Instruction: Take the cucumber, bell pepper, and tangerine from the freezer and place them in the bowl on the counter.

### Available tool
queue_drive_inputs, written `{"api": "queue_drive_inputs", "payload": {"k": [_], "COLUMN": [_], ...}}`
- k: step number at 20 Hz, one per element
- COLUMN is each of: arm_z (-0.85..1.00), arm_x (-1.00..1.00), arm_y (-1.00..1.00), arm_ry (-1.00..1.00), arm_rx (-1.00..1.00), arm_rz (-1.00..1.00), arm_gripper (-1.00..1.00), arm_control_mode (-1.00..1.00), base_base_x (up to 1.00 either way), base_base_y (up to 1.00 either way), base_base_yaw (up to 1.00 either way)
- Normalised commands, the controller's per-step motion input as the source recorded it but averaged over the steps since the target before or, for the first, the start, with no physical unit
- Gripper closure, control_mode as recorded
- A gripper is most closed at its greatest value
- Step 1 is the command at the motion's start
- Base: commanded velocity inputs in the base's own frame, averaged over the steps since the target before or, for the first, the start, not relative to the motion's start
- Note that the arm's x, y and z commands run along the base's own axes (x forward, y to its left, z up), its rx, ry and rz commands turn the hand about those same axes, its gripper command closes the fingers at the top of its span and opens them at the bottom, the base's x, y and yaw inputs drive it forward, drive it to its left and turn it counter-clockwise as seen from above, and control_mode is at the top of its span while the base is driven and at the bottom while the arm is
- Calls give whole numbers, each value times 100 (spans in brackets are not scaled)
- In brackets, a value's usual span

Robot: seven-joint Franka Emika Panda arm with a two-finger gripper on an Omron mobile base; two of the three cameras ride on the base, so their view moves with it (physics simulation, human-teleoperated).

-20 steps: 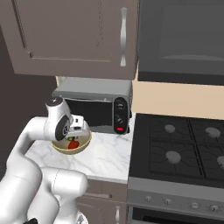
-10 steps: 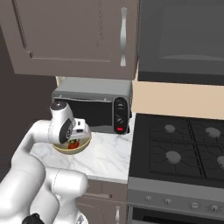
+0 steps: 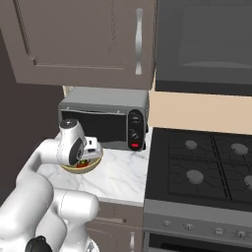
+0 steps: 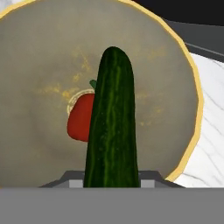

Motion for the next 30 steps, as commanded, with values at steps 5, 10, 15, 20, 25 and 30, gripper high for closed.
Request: {"api": "queue_drive_inputs", "payload": {"k": [5,10,15,20,25,30], "arm_z": [-13,-13,-17,-9,0,0], "arm_x": [14,22,11,0,0,0], "arm_y": [3,6,1,0,0,0], "arm_ry": [0,0,0,1,1,0], "arm_rx": [0,0,0,0,0,0], "arm_rz": [1,0,1,1,0,0], "arm_gripper": [100,100,100,100,-100,-100], "arm_control_mode": [-100,-100,-100,-100,-100,-100], "base_base_x": [0,0,0,0,0,0], "base_base_y": [0,0,0,0,0,0], "base_base_yaw": [0,0,0,0,0,0]}}
